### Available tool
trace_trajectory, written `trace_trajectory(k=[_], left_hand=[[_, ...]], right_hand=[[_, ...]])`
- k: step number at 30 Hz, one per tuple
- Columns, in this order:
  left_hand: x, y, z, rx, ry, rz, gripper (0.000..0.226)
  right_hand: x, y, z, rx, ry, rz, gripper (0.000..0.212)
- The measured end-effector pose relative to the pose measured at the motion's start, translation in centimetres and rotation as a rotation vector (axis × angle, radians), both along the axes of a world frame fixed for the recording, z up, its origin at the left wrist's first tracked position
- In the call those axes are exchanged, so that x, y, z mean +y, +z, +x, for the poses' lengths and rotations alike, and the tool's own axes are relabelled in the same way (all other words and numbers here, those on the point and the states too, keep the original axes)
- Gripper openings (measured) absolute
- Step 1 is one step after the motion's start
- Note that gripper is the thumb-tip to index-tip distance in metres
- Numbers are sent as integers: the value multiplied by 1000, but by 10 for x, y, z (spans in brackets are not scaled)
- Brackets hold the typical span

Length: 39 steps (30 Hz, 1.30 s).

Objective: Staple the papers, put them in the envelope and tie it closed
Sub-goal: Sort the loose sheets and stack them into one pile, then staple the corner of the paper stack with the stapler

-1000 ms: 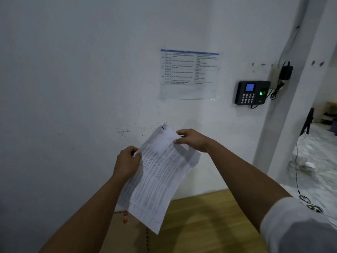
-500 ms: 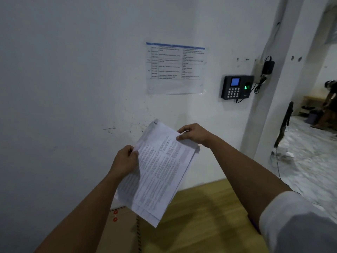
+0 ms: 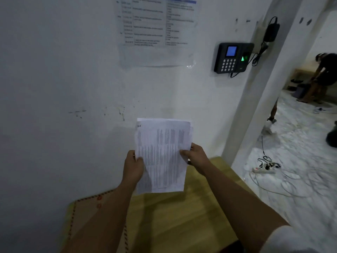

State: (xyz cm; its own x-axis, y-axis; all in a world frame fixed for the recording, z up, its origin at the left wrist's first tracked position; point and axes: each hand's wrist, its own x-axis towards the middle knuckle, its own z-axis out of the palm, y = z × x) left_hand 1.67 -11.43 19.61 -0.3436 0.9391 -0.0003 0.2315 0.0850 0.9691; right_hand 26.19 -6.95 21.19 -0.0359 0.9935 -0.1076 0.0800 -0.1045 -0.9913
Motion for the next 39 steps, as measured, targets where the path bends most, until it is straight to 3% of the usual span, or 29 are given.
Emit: trace_trajectory(k=[9,12,16,19,22,24,29,39], left_hand=[[31,-99,69,44,-47,-156,40],[35,-136,83,86,-74,-171,31],[38,-149,102,94,17,-142,22],[42,-145,112,79,53,-128,24],[48,-137,118,68,107,-241,29],[53,-133,120,63,134,-295,26],[63,-111,129,120,153,-225,17],[71,-82,151,185,160,-251,18]], right_hand=[[21,-96,60,-132,-14,32,28],[27,-138,79,-176,-20,-7,43],[38,-167,92,-245,20,-72,30],[49,-172,96,-246,85,-79,24],[61,-164,99,-232,148,-79,30],[68,-155,102,-154,176,-129,30],[80,-132,115,37,289,-276,36],[91,-108,141,202,191,-392,29]])
